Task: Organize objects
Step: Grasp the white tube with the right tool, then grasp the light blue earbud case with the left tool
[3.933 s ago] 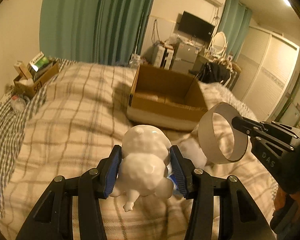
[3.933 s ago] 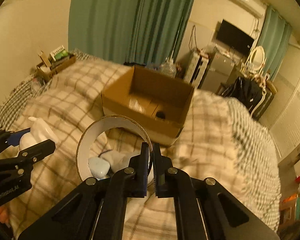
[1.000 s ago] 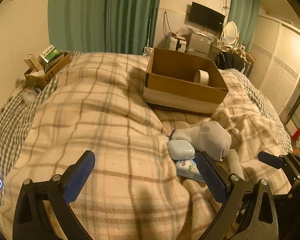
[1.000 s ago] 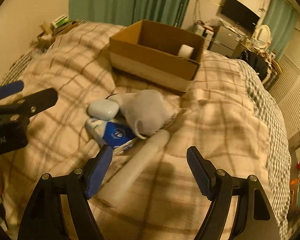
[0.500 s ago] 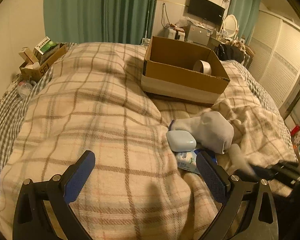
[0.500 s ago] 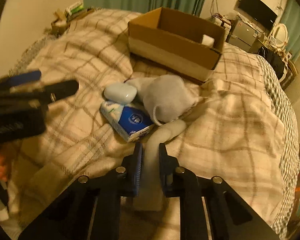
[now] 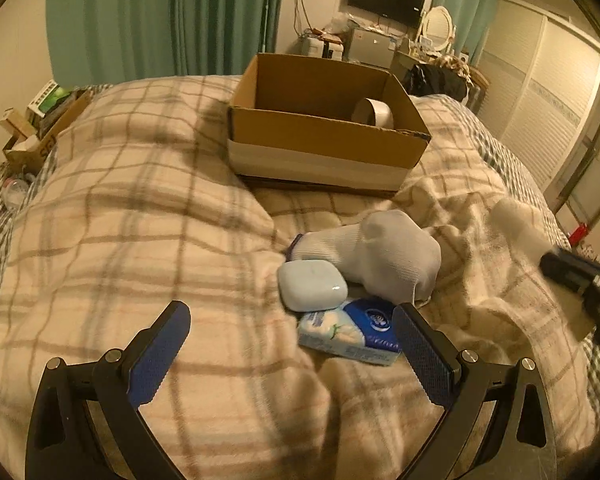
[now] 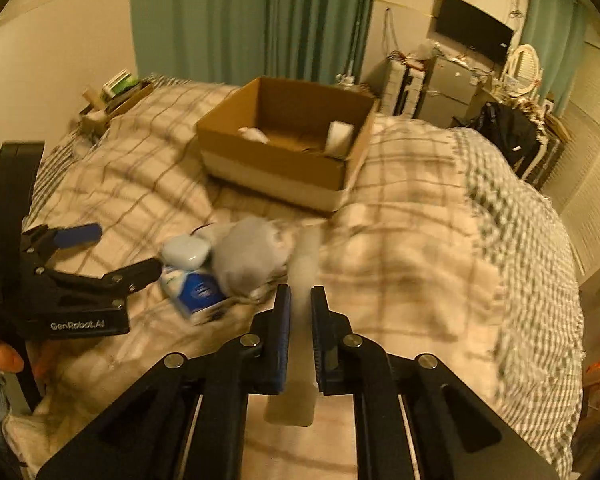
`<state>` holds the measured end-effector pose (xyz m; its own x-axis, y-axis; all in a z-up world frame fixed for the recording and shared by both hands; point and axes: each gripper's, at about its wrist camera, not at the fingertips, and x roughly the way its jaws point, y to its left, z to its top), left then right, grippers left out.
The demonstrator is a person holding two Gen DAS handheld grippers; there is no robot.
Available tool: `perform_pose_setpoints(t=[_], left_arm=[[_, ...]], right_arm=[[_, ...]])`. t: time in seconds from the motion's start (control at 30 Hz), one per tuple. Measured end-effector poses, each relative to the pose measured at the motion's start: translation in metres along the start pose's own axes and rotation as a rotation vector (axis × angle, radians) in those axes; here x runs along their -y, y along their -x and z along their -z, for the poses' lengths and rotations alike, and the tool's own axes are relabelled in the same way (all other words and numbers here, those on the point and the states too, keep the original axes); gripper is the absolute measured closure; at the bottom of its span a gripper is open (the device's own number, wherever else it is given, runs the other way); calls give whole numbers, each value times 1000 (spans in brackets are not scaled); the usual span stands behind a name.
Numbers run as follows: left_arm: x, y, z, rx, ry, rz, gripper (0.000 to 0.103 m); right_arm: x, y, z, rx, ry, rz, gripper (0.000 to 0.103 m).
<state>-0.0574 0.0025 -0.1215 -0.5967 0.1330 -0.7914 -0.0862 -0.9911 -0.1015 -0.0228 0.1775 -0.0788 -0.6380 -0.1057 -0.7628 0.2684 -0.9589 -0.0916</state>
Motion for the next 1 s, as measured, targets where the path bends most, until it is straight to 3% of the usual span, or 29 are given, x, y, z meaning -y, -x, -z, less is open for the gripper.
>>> perform_pose_setpoints(t=[0.23,0.5,0.63,1.0], left_arm=[[15,-28,-15,-25,-47,-30,4],[25,-67,-13,-126,-99,-26,32],[21,-71,-13,-128,-86,-35,49],[13,-43,-7,-76,-46,10,52]], right_arm=[[21,-7,-24,52,-7,26,94],[16,-41,-26,37,-20,-37,94],[15,-54,-19,9,-23,-57,94],[11,-35,-19,28,-25,-49,94]])
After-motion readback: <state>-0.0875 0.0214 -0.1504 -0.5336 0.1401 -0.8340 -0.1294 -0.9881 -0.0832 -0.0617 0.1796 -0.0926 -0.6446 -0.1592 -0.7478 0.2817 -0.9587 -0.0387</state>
